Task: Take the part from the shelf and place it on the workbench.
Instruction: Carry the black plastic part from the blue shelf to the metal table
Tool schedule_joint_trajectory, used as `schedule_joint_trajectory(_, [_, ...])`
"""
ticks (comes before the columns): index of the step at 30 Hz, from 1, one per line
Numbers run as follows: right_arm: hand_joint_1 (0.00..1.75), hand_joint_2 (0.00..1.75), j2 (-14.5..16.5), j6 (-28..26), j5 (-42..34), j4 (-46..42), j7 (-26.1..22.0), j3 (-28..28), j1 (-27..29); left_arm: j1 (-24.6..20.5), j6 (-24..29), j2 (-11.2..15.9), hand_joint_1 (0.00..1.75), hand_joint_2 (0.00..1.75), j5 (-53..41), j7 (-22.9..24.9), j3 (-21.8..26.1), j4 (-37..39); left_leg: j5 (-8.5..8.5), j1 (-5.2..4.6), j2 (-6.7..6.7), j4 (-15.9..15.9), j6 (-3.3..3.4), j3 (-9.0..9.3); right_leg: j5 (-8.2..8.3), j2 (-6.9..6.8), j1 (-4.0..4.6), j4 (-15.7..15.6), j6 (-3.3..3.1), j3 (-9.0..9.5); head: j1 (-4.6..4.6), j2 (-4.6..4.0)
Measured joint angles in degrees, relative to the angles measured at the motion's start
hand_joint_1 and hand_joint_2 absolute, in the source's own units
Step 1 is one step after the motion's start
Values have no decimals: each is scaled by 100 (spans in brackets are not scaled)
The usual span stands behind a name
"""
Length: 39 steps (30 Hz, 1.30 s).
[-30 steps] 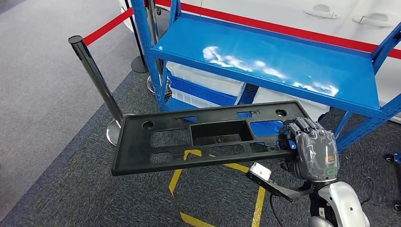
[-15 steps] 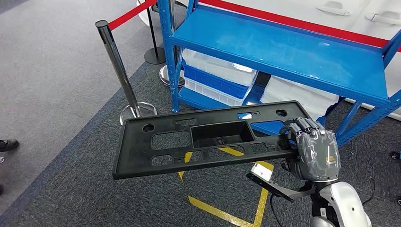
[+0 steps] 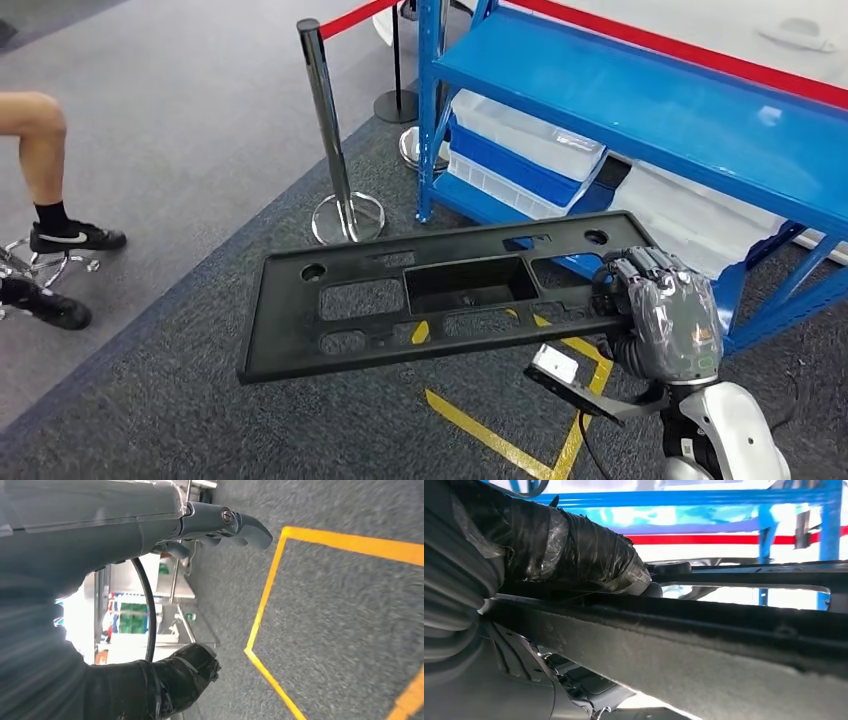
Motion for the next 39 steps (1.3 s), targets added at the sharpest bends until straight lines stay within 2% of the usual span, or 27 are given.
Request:
schedule_joint_trajectory(1, [175, 175, -10, -1, -1, 0, 3, -2, -2, 1, 1, 2, 0, 175, -1, -5, 1, 0, -121, -22, 38, -243, 46, 144, 7, -53, 5, 47, 32, -20, 2, 0])
schedule_joint_trajectory(3, [175, 175, -24, 0, -1, 1, 2, 3, -11, 18, 0, 4, 0, 175, -1, -10, 3, 0, -170, -46, -34, -349, 192, 140, 21, -130, -13, 89, 104, -28, 6, 0])
schedule_joint_trajectory(4, [175, 175, -26, 0, -2, 1, -1, 6, -17, 21, 0, 3, 0, 175, -1, -8, 5, 0, -144, -44, -81, -359, 248, 121, -24, -70, -33, 138, 138, -44, 6, 0])
schedule_joint_trajectory(5, [175, 175, -30, 0, -3, 1, -4, 9, -20, 19, -1, 3, 0, 175, 0, -5, 8, 0, -113, -42, -122, -368, 306, 103, -134, 54, -52, 265, 167, -92, 7, 0])
schedule_joint_trajectory(7, [175, 175, -42, 1, -5, 4, -4, 9, -10, 7, -2, 2, 0, 175, 0, -4, 19, 0, -51, -48, -202, -371, 388, 48, -529, 381, -67, 851, 197, -330, 7, 0])
schedule_joint_trajectory(8, [175, 175, -46, 2, -5, 8, -3, 9, -1, 6, -3, 2, 0, 175, 0, -4, 24, 0, -24, -61, -252, -364, 414, 11, -725, 475, -65, 1238, 197, -489, 7, 0])
schedule_joint_trajectory(9, [175, 175, -49, 2, -5, 14, -1, 9, 8, 7, -3, 2, 0, 175, 0, -4, 28, 0, -1, -78, -308, -354, 429, -22, -842, 520, -61, 1546, 192, -608, 6, 0])
schedule_joint_trajectory(10, [175, 175, -50, 2, -5, 19, -1, 10, 13, 9, -3, 2, 0, 175, -1, -4, 31, 0, 17, -96, -372, -342, 436, -51, -850, 542, -56, 1681, 174, -647, 6, 0])
schedule_joint_trajectory(11, [175, 175, -50, 2, -5, 24, -1, 10, 16, 11, -3, 2, 0, 175, -1, -3, 33, 0, 29, -110, -442, -329, 437, -71, -746, 558, -48, 1586, 144, -574, 5, 0])
schedule_joint_trajectory(12, [175, 175, -52, 2, -5, 27, -1, 10, 16, 11, -3, 1, 0, 175, -1, -3, 34, 0, 36, -120, -512, -315, 436, -81, -557, 600, -32, 1272, 102, -393, 5, 0])
schedule_joint_trajectory(14, [175, 175, -66, 2, -5, 27, -1, 9, 15, 6, -3, -14, 0, 175, 0, -2, 36, 0, 51, -120, -639, -289, 418, -106, -254, 844, 0, 511, -1, 8, 3, 0])
schedule_joint_trajectory(15, [175, 175, -76, 1, -5, 27, -1, 7, 13, 5, -4, -22, 0, 175, 0, -3, 37, 0, 67, -107, -697, -279, 392, -133, -183, 947, 19, 251, -39, 131, 5, 0])
schedule_joint_trajectory(16, [175, 175, -85, 1, -5, 26, -1, 7, 10, 6, -5, -29, 0, 175, -1, -3, 37, 0, 87, -88, -751, -275, 360, -167, -180, 1008, 34, 135, -62, 174, 5, 1])
schedule_joint_trajectory(18, [175, 175, -95, 0, -6, 25, -1, 6, 0, 17, -9, -32, 0, 175, -1, -4, 41, 0, 134, -67, -868, -294, 280, -221, -160, 914, 44, 51, -78, 187, 8, 1])
schedule_joint_trajectory(20, [175, 175, -101, 0, -10, 22, -1, 7, -9, 21, -10, -36, 0, 175, -1, -4, 47, 1, 61, -86, -765, -200, 230, -288, -103, 769, 17, -82, -94, 237, 3, 1])
schedule_joint_trajectory(22, [175, 175, -105, 0, -19, 20, -1, 6, -12, 4, -9, -28, 0, 175, 0, -5, 63, 2, -244, -91, -504, 303, 190, -530, -59, 608, 4, -163, -113, 266, -4, 0])
schedule_joint_trajectory(24, [175, 175, -109, 1, -28, 20, -3, 4, -8, -6, -7, -14, 0, 175, 0, -6, 91, 2, -545, -72, -389, 990, 140, -862, -58, 456, 10, -144, -126, 240, -7, 0])
schedule_joint_trajectory(25, [175, 175, -111, 2, -36, 21, -5, 4, -4, 0, -7, -10, 0, 175, 1, -6, 106, 2, -567, -61, -368, 1160, 118, -941, -65, 381, 10, -124, -122, 224, -8, 0])
schedule_joint_trajectory(26, [175, 175, -115, 2, -44, 21, -8, 4, -3, 8, -4, -10, 0, 175, 1, -6, 117, 2, -489, -50, -344, 1126, 100, -918, -74, 313, 6, -101, -112, 207, -8, 0])
schedule_joint_trajectory(27, [175, 175, -119, 2, -52, 21, -10, 4, -3, 14, -1, -8, 0, 175, 2, -6, 127, 2, -332, -39, -302, 885, 87, -786, -86, 248, 0, -74, -96, 193, -8, 0])
schedule_joint_trajectory(29, [175, 175, -135, 2, -63, 16, -10, -1, -5, 14, 5, -3, 0, 175, 2, -7, 138, 2, -40, -42, -124, 153, 97, -389, -122, 125, 1, -10, -47, 176, -8, 1])
schedule_joint_trajectory(31, [175, 175, -169, 3, -72, 2, -8, -18, -9, 6, 6, -2, 0, 175, 3, -7, 151, 2, 56, -69, -28, -230, 177, -198, -151, 23, 15, 43, 14, 167, -4, 1])
schedule_joint_trajectory(33, [175, 175, -202, 7, -83, -17, -7, -34, -14, 18, 6, -3, 0, 175, 4, -8, 175, 1, 79, -89, -115, -253, 277, -234, -151, -64, 20, 50, 78, 176, -2, 1])
schedule_joint_trajectory(34, [175, 175, -215, 9, -91, -29, -4, -39, -17, 27, 6, -4, 0, 175, 5, -8, 190, 1, 103, -83, -166, -274, 322, -235, -161, -65, 8, 61, 112, 181, -2, 1])
schedule_joint_trajectory(36, [175, 175, -240, 12, -100, -50, -1, -46, -17, 25, 6, -7, 0, 175, 5, -8, 224, 0, 163, -67, -257, -326, 408, -230, -351, 143, -30, 279, 170, 104, 3, 1])
schedule_joint_trajectory(38, [175, 175, -261, 22, -87, -60, 15, -50, -5, 11, 7, -8, 0, 175, 7, -8, 255, 0, 205, -65, -354, -339, 459, -255, -754, 435, -57, 914, 196, -163, 9, 1])
schedule_joint_trajectory(39, [175, 175, -259, 36, -40, -62, 43, -38, 3, 9, 8, -4, 0, 175, 8, -9, 266, 0, 217, -71, -411, -332, 468, -277, -922, 501, -59, 1274, 200, -320, 11, 1])
